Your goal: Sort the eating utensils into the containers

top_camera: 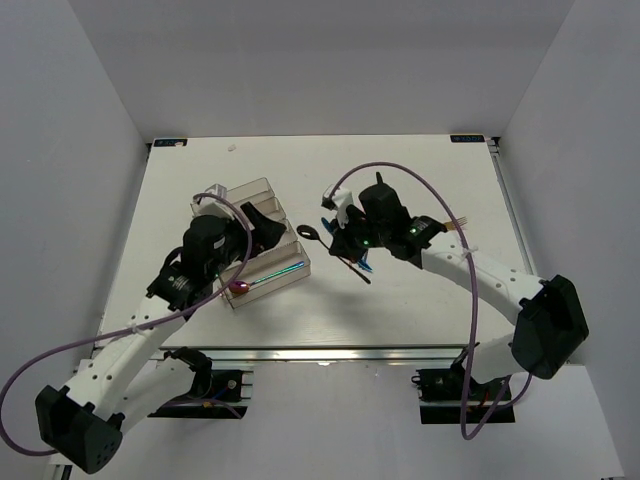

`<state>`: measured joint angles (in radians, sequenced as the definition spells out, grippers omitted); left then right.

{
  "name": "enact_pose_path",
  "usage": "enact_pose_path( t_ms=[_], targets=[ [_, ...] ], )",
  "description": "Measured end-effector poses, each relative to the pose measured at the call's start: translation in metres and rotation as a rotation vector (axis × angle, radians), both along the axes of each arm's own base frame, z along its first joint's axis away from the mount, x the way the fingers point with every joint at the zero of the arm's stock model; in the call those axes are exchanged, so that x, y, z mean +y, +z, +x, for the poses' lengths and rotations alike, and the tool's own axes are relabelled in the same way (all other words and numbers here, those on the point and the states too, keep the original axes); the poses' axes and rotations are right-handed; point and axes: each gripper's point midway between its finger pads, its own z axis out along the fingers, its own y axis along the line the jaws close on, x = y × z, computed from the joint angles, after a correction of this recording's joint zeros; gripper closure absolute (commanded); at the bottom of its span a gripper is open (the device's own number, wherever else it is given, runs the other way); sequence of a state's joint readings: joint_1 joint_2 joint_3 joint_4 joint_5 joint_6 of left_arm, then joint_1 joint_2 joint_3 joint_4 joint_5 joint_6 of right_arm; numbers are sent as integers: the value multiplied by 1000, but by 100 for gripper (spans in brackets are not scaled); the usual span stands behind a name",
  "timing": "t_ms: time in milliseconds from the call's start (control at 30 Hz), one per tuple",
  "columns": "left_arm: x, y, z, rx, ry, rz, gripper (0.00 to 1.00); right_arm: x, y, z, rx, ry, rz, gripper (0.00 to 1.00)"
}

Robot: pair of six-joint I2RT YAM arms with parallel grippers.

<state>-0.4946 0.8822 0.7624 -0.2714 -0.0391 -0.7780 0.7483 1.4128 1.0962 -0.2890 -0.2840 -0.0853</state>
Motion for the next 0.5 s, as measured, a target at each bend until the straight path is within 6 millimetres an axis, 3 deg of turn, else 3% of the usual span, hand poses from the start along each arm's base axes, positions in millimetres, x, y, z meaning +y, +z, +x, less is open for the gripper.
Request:
enact_pose_path(
  t_ms=[100,233,333,500],
  targets=[
    [29,5,-2,5,138,42,2,13,5,7,-68,106,-19,100],
    [87,42,-11,-81,382,112,2,36,1,22,-150,235,-66,100],
    [133,65,-24,-133,562,192,2,66,-4,28,-210,353,-94,100],
    [195,68,-50,-153,814,342,2,116,-18,12,-284,579,-115,100]
  ],
)
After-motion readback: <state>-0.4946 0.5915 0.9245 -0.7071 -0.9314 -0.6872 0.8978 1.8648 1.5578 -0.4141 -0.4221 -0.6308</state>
